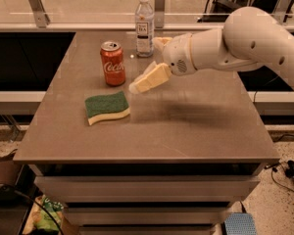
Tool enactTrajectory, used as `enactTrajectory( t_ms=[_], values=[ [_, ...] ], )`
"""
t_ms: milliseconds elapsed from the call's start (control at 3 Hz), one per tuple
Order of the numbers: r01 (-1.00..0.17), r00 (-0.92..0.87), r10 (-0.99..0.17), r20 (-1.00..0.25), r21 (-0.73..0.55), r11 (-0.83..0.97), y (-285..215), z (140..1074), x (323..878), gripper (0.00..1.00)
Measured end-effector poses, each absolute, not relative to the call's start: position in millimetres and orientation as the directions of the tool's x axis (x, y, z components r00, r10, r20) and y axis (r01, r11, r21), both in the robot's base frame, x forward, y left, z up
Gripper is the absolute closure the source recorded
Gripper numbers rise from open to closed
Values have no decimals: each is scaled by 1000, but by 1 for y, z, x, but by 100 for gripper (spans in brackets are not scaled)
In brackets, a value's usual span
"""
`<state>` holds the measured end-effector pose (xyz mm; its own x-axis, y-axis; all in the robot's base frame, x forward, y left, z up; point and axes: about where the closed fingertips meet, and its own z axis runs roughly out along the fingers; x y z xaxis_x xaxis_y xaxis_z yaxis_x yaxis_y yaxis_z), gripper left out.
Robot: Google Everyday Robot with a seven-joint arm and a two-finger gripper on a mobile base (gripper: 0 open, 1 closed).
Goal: Knock coke can over
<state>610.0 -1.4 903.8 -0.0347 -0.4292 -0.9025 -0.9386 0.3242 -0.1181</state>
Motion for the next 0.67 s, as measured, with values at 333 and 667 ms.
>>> enactTrajectory(
  t_ms=[333, 667],
  values=[
    [-945, -24, -391, -920, -107, 310, 16, 898, 609, 0],
    [-949, -8, -365, -931, -108, 297, 30, 900, 615, 0]
  ],
)
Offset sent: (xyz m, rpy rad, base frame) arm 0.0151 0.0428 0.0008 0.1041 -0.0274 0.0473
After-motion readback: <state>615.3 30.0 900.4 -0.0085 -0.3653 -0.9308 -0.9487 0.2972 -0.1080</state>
